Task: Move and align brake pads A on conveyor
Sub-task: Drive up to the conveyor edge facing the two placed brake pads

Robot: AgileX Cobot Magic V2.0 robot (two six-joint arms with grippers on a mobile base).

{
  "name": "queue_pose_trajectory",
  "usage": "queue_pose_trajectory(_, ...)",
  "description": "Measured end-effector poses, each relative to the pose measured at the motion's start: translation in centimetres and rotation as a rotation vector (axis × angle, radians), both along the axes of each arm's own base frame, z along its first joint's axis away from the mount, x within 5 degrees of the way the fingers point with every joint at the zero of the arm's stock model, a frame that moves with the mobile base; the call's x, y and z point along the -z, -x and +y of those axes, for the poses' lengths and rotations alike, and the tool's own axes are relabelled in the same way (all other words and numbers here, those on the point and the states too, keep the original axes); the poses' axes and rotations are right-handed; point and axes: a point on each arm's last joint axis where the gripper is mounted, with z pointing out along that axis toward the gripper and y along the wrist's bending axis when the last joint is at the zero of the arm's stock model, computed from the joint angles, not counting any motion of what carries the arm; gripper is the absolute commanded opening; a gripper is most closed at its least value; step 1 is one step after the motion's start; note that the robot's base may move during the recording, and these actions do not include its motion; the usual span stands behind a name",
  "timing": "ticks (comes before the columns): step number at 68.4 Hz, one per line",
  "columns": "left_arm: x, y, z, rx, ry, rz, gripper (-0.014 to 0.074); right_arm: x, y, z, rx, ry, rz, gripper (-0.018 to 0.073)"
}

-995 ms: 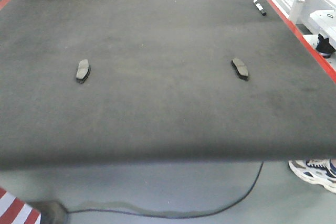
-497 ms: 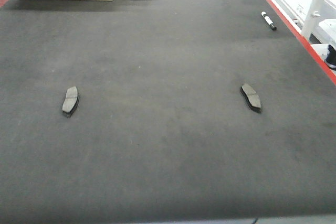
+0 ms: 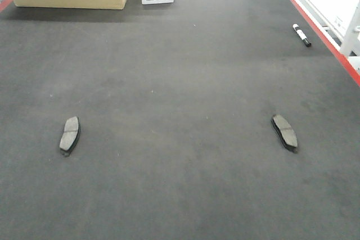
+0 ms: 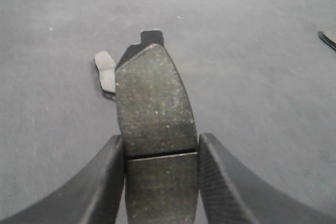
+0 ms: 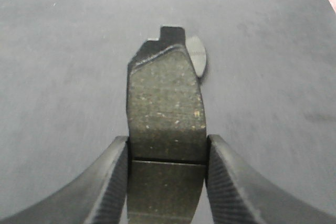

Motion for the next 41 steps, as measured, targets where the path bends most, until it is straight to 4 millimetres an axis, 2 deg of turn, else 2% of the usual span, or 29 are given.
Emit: queue_pose_trajectory(41,0.00,0.00,0.00,0.000,0.000,0.000,-0.0007,0.00,0.00,0.00,0.000,0.000,0.000,-0.0005)
